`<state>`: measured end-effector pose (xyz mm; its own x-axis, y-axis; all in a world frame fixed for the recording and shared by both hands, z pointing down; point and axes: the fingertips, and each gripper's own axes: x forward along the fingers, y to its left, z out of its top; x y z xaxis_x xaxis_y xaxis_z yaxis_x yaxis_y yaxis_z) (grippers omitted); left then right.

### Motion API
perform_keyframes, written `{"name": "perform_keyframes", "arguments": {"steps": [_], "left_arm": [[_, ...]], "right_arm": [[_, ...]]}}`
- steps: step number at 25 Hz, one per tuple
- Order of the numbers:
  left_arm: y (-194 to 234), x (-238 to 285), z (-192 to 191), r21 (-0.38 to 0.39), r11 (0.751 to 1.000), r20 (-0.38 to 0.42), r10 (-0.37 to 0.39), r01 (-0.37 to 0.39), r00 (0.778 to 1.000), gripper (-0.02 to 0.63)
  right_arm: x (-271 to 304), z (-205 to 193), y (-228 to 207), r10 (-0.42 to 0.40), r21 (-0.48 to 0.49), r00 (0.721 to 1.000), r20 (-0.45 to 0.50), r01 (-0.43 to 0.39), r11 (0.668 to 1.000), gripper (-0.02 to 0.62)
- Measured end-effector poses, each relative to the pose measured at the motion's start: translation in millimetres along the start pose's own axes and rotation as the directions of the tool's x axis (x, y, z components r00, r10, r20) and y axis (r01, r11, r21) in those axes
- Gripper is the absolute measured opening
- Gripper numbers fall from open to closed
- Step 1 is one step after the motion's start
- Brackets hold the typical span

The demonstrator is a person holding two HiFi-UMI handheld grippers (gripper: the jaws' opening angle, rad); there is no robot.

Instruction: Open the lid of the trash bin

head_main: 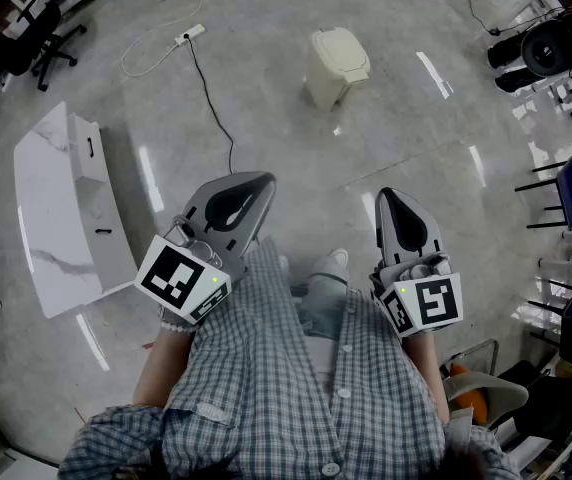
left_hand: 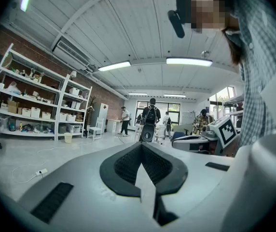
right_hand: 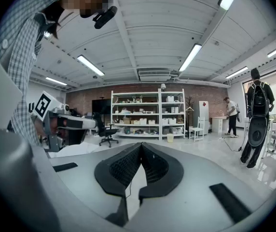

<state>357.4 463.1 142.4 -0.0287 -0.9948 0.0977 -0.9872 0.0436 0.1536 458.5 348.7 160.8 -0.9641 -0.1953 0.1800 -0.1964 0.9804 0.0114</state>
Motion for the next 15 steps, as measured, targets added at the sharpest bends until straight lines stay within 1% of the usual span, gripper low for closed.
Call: {"name": "perform_keyframes", "arguments": {"steps": [5,8,15], "left_arm": [[-3,-4,-4,0.018,1.0,-0.004,-0.015,0.015,1.0,0.005],[-3,-7,-5,0.015,1.0,-0.006,-0.017,0.017,1.0,0.005],[3,-12,-5,0.009,1.0,-0.002,-0.018,0.018,1.0,0.005]], "right_arm": [[0,0,9,0.015,-0.011,1.0,-0.002,-0.015,1.0,0.017],[0,0,13,0.018,-0.014,1.0,-0.005,-0.019,1.0,0.017],[2,2,15,-0.003,-0.006,1.0,-0.007,0.003,1.0,0.017]]}}
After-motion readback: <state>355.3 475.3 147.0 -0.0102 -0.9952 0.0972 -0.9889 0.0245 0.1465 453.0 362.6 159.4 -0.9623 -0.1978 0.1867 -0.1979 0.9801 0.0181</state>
